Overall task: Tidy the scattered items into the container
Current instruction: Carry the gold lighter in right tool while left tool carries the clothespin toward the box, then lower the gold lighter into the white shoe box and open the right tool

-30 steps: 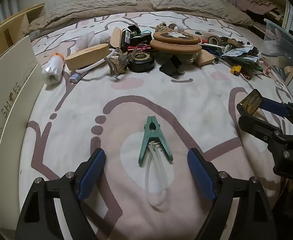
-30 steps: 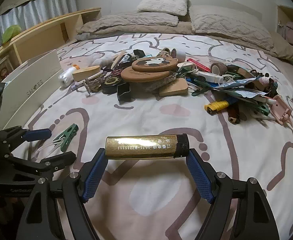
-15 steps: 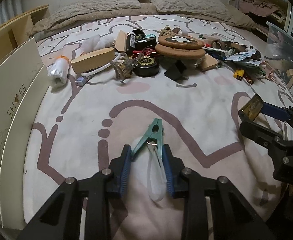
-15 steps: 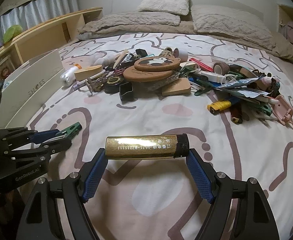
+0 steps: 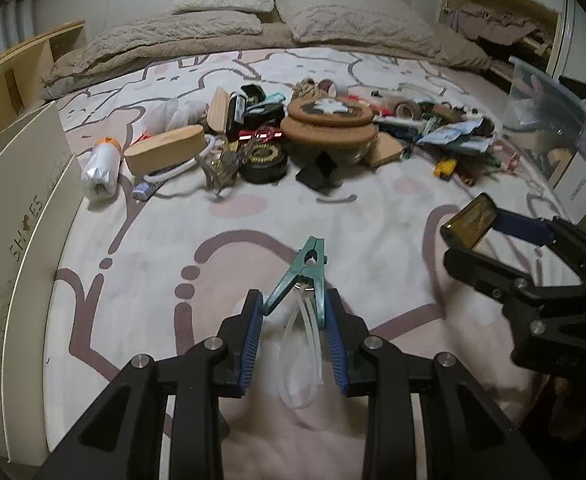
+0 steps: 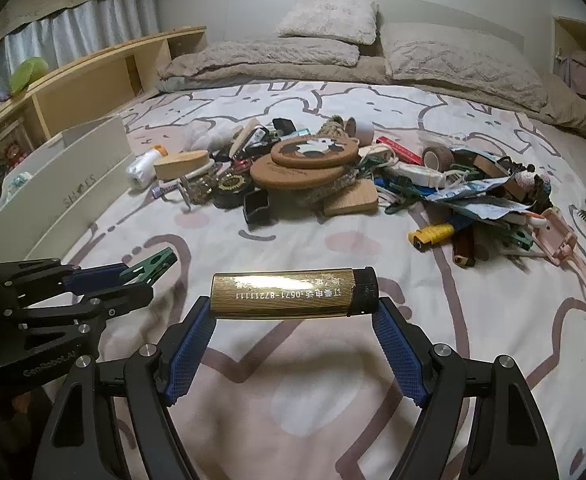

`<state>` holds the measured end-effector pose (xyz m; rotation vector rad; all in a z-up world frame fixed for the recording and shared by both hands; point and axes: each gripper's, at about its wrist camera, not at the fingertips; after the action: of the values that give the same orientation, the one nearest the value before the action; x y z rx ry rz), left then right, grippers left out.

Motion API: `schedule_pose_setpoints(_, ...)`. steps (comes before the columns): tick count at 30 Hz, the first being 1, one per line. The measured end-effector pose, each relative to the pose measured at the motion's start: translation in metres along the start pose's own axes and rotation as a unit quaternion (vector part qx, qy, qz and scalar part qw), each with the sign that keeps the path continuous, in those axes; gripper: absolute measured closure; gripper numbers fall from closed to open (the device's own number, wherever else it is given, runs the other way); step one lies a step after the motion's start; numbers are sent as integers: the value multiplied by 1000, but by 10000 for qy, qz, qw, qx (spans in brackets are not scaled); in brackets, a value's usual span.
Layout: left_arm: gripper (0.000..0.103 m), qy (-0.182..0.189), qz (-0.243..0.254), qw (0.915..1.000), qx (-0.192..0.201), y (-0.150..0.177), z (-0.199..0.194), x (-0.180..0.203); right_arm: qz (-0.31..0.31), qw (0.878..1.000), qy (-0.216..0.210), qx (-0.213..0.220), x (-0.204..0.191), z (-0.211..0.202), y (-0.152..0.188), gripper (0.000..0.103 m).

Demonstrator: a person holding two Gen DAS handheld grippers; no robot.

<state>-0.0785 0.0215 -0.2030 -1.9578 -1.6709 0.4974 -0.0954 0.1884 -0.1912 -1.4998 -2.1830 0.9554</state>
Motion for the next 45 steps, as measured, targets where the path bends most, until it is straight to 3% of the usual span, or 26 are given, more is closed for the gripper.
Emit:
schedule_pose_setpoints(9, 72, 97, -250, 9988, 409, -16, -34, -12, -158, 9995, 16, 268, -10, -23, -20, 23)
schedule_pose_setpoints(20, 72, -46, -448, 9931, 1079, -42, -96, -41, -460, 9965, -15, 701, -36, -58, -57, 23)
schedule_pose_setpoints(45, 72, -944, -868, 9663, 2230, -68, -243, -160, -1439, 9743, -617, 1622, -157, -111, -150, 23)
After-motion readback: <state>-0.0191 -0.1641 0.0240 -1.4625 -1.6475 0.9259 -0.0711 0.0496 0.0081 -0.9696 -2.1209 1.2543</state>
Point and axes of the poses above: each gripper's, at about its wrist camera, not at the fingertips, and z roughly the way its jaws point, x to its right, y to its underside, and after that the axes turned 1 degree about -x, right-handed
